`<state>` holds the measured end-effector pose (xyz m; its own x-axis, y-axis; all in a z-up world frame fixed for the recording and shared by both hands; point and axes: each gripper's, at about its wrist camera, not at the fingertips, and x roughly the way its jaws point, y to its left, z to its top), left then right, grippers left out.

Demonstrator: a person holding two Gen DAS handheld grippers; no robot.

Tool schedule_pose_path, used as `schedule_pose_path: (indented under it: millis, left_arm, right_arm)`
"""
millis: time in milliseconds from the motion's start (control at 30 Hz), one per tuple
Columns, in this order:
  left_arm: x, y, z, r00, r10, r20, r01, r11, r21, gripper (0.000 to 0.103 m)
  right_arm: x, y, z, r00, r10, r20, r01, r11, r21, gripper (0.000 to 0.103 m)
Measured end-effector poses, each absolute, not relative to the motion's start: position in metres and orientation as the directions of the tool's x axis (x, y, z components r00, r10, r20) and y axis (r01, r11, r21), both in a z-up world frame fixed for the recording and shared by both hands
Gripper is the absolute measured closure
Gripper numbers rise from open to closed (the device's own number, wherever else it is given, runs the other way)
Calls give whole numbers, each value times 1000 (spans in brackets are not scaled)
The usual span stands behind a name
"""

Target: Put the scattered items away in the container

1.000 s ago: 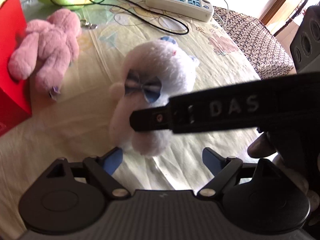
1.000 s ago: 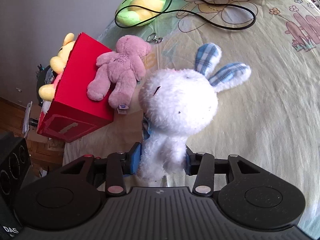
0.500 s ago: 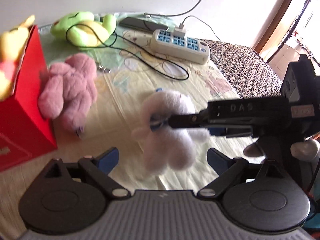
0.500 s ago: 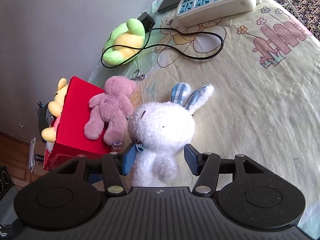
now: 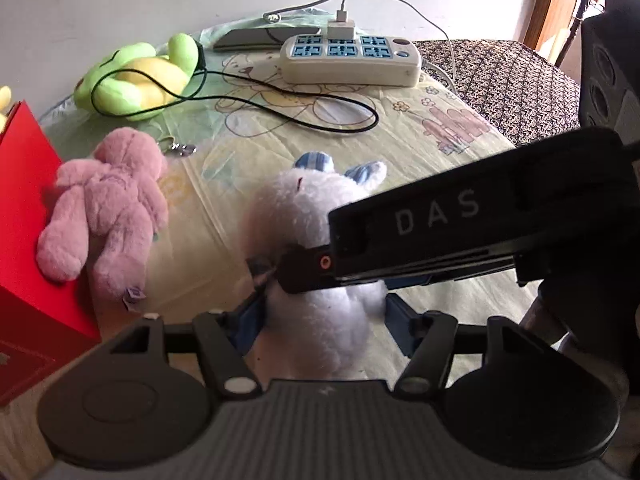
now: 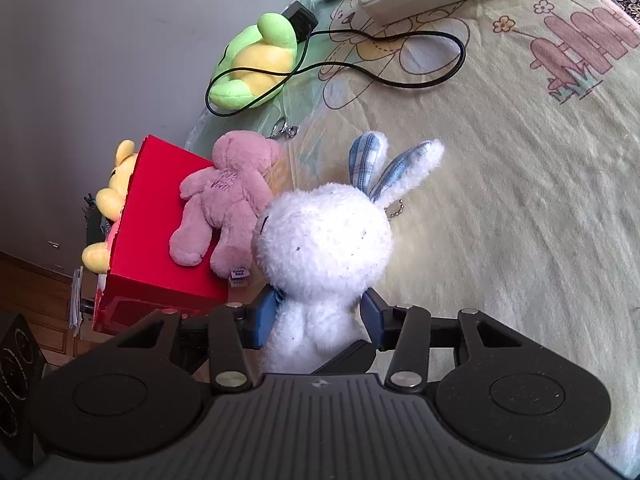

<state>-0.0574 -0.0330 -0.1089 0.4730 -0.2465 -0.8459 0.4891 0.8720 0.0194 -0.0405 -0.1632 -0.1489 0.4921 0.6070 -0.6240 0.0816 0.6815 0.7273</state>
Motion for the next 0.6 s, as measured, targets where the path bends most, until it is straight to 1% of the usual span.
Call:
schedule_pose_path:
  millis: [33,100,167,200,300,433,600]
  left_arm:
    - [-57,-33,-112,471,-237,-850,491,871,29,37]
    - [-56,-34,-121,456,-216,-863,492,870,42,36]
    - [-56,-32,-121,452,-230,-862,483,876,20,41]
    - [-56,-33,-120,460,-224,-859,480,877,28,47]
    - [-57,-31,-118,477,-212,-853,469,882,43,55]
    - [-58,-26,-113,486,-225,-844,451,892,22,57]
    - [-64,-18,-103,518,-226,-825,427,904,21,58]
  right_arm:
    - [-40,-160,-150,486,611,-625,79,681,728,51]
    - [-40,-156,-152,485,616,-621,66,682,729,51]
    - [-40,-153,-151,485,615,-621,45,692,720,52]
    - [-40,-152,-150,487,616,-619,35,694,719,56]
    - [-41,-151,-148,489,614,-619,18,703,711,58]
    - [-43,-145,-142,491,605,-627,-23,728,685,59]
    - [-50,-128,-126,503,581,-640,-141,786,602,59]
